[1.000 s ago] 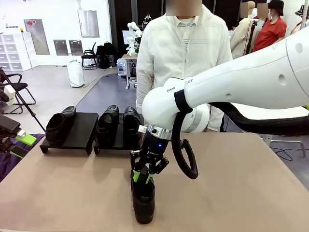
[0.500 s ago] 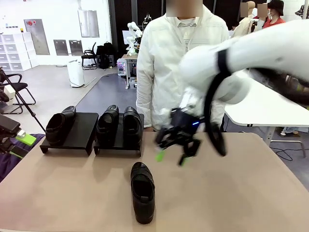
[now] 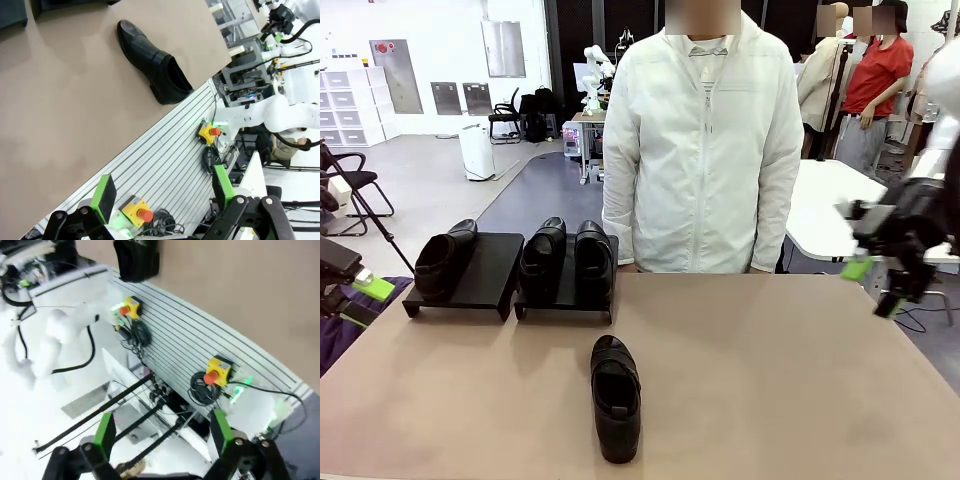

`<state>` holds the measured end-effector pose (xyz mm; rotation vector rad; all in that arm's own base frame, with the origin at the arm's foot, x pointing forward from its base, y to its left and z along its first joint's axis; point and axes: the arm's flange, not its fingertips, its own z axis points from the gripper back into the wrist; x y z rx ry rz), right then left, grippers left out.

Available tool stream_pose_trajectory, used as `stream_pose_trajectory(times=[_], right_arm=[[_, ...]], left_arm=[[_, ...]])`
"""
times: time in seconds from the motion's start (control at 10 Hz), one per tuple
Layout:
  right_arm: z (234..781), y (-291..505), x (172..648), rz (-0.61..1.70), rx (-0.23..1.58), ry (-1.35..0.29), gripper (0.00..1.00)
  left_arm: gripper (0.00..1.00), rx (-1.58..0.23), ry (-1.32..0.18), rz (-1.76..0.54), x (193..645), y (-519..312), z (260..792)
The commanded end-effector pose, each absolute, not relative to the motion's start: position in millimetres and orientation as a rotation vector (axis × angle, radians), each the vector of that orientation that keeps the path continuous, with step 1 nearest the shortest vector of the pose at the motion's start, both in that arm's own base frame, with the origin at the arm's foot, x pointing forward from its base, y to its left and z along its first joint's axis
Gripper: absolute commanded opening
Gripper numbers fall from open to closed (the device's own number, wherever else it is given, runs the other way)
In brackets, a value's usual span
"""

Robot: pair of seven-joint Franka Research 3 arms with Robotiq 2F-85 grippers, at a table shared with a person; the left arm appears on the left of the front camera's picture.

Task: Organize the shoes by placing them on the stand.
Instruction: Pick up one Shoe and place it in the middle of the table, then place the Shoe from the middle of the table onto the Shoes Stand.

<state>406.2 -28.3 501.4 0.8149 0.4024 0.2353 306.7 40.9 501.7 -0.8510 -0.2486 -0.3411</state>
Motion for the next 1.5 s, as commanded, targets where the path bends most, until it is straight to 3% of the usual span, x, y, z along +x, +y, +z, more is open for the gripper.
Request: stream_pose_trajectory(times=[0.0,0.2,0.3,1.4], right_arm=[[492,-68,406,0.201,0.991,0.297,1.00],[475,-89,389,0.153,1.082,0.205,1.00],[487,-92,400,0.174,0.965,0.309,1.00],[487,-92,400,0.174,0.965,0.309,1.00]], left_arm=[[1.00,-0.848,-0.250,-0.367,305,45,501],[1.00,-0.848,-0.250,-0.367,305,45,501],[1.00,-0.848,-0.250,-0.367,305,45,501],[1.00,-0.848,-0.250,-0.367,305,45,501]])
